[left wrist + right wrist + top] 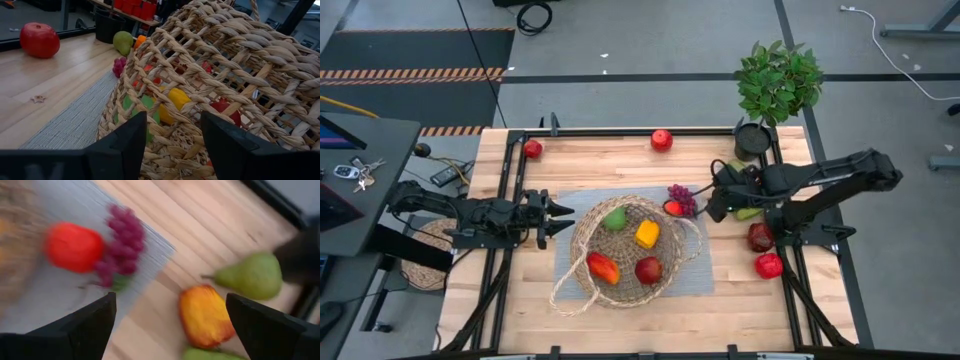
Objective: Build produce basket
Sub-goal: Put the red apple into the brown basket
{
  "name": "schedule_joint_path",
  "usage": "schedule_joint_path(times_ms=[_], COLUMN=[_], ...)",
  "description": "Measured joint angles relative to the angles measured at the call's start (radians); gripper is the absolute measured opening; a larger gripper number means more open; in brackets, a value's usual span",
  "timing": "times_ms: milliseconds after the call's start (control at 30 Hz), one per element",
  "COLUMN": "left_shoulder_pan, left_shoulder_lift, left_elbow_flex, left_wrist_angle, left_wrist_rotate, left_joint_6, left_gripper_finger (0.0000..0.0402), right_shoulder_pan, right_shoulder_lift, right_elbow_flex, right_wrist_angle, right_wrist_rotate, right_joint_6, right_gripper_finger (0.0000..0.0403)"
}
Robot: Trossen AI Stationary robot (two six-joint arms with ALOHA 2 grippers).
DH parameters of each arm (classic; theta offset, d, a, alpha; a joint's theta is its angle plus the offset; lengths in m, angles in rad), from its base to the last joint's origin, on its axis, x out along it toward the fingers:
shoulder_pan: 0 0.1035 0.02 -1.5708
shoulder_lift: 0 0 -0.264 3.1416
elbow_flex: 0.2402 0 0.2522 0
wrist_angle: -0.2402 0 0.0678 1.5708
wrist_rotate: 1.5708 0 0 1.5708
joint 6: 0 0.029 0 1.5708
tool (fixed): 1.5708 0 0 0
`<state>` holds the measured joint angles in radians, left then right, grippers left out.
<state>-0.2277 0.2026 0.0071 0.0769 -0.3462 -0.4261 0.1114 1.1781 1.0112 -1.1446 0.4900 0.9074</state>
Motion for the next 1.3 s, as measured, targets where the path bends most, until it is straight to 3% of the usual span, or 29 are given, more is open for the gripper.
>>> schedule_joint_path(times_ms=[200,567,1067,1300], left_shoulder_pan=[0.0,0.0,0.0,0.0], left_shoulder_lift=[0.0,0.0,0.0,0.0], left_elbow_flex=[0.0,0.0,0.0,0.0], left_wrist_angle=[0.0,0.0,0.0,0.0], left_wrist_rotate=[0.0,0.0,0.0,0.0], left_joint_6=[0.001,0.0,0.0,0.0], left_gripper_finger=[0.0197,0.0193,0.0195,0.0194], right_shoulder_pan=[-0.099,-0.284,-0.36,-0.359], right_shoulder_lift=[-0.017,-0.017,-0.016,-0.011], right_elbow_flex=[-0.145,-0.282,-0.438,-0.451], right_wrist_angle=[0.064,0.184,0.343,0.378], right_wrist_rotate=[-0.068,-0.178,-0.219,-0.242], right_joint_6=[-0.014,-0.124,-0.171,-0.197], right_gripper_finger=[0.0375,0.0377,0.0375,0.0339])
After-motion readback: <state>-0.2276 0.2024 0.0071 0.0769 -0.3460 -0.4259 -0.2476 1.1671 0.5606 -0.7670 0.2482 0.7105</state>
